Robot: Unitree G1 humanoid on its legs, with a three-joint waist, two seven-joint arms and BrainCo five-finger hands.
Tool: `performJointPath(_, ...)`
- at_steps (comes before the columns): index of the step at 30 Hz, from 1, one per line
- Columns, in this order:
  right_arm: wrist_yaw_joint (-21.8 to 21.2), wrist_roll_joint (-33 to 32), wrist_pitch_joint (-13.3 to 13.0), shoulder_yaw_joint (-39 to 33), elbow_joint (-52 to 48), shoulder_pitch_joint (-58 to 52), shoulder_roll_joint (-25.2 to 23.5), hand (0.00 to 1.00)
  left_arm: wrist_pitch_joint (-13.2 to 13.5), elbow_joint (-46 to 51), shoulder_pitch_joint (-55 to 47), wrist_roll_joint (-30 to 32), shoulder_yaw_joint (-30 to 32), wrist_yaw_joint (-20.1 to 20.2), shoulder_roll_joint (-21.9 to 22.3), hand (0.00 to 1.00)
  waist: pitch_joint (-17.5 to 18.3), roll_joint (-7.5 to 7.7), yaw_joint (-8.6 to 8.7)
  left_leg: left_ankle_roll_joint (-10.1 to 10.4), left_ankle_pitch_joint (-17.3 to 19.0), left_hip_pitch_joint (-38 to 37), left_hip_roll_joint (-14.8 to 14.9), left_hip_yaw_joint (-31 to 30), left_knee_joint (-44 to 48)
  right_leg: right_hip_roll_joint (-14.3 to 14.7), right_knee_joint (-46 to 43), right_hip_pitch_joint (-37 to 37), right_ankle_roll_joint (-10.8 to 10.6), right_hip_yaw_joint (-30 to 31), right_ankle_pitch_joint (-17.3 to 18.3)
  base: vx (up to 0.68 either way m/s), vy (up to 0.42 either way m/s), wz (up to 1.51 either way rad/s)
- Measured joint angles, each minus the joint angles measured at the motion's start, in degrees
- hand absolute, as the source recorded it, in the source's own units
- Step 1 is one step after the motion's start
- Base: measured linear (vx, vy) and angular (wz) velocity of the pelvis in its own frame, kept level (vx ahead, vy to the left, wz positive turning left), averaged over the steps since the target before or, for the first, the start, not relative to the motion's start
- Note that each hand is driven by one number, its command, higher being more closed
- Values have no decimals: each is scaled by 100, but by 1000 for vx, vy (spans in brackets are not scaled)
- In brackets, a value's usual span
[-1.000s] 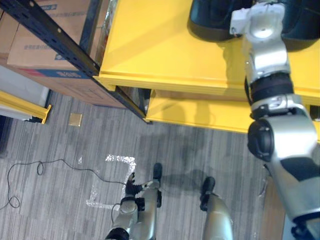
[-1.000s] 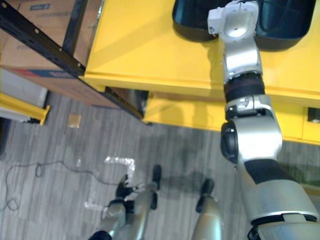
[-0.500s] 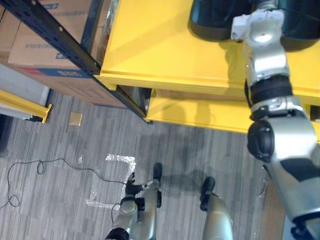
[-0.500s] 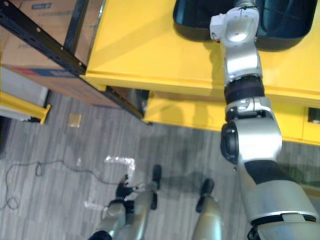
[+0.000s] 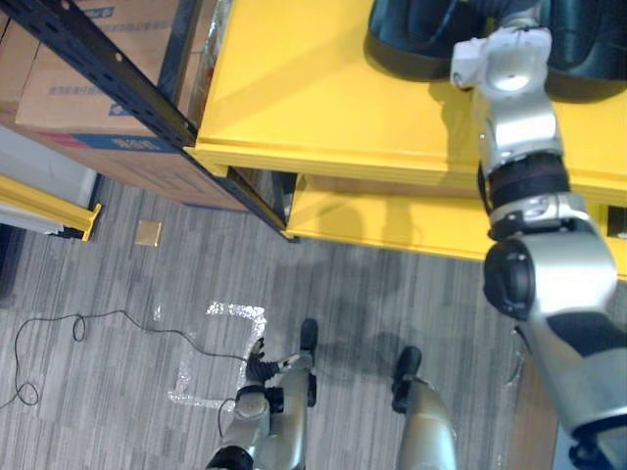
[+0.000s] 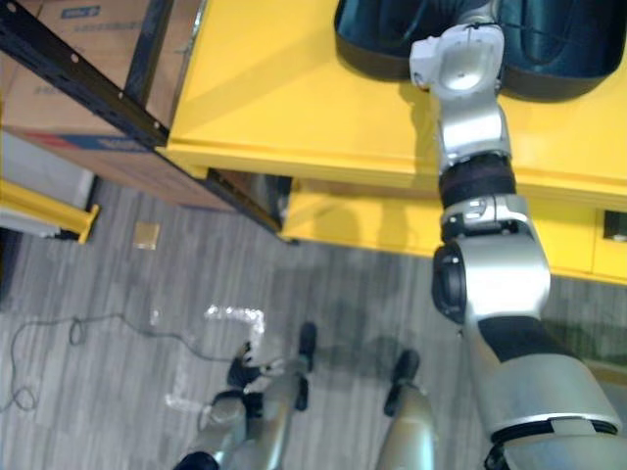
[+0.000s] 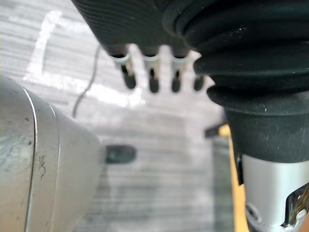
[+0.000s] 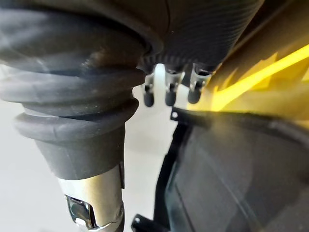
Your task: Walk over and take plastic housings, then place them on the shelf
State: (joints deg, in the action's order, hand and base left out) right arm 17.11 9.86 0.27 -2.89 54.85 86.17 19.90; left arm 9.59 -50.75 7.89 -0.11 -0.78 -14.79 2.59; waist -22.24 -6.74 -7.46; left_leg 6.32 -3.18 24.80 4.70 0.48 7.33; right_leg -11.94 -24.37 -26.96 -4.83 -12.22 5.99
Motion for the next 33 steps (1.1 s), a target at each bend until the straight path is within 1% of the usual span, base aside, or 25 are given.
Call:
performJointPath(4,-101,5,-16,155,-4,0,-87,0,1,0,0,0,-1,13,0,0,0,0,-2,2,-2,1,0,-3,-4,0,0,0,0,-4,0,0,0,0)
performJointPath(5,-106,21,-25,289,-4,0,-103,0,1,-1,0,0,-1,15,0,0,0,0,-3,2,-4,1,0,-5,-6,0,0,0,0,-7,0,0,0,0)
performJointPath(10,-139,140,-38,470,-4,0,-182,0,2,-2,0,-1,-1,17,-1,0,0,0,-6,3,-51,-17,-1,-18,-84,-3,0,0,2,-31,2,0,0,1)
performJointPath(17,-215,282,-38,539,-3,0,-267,0,2,-3,-1,-3,-3,17,-1,0,0,0,-62,5,-60,-18,-3,-36,-100,-8,-13,0,19,-54,13,0,0,0)
performJointPath(21,-170,455,-37,535,-3,0,-269,0,2,-3,-1,-3,-4,14,-1,0,0,1,-95,7,-71,-15,-9,-59,-105,-14,-26,0,19,-69,14,1,0,1)
performJointPath(24,64,662,-7,536,-69,-4,-287,0,0,-4,0,-4,-3,-1,-1,0,2,4,-95,11,-103,-15,-15,-86,-147,-19,-30,0,19,-93,14,18,2,5)
performJointPath(25,205,845,48,556,-389,-75,-337,0,-3,-4,2,-4,-2,-18,-2,0,-4,13,-94,12,-132,-34,-15,-90,-199,-19,-26,0,20,-99,14,0,0,0)
performJointPath(27,329,1052,82,711,-941,-207,-387,0,-16,-7,2,-4,-1,-34,-8,0,-13,41,-81,14,-133,-45,-8,-79,-214,-12,-17,0,20,-95,14,13,-1,-2)
performJointPath(29,444,1313,77,999,-1854,-371,-522,0,-39,-7,3,-4,3,-68,-11,0,-10,96,-19,18,-139,-73,5,-42,-269,5,15,-7,20,-70,14,35,-3,-6)
performJointPath(33,550,1711,53,1311,-2501,-466,-888,0,-94,7,15,-2,16,-179,-13,0,5,165,62,18,-139,-82,20,-1,-273,24,45,-17,19,-39,14,42,-4,-6)
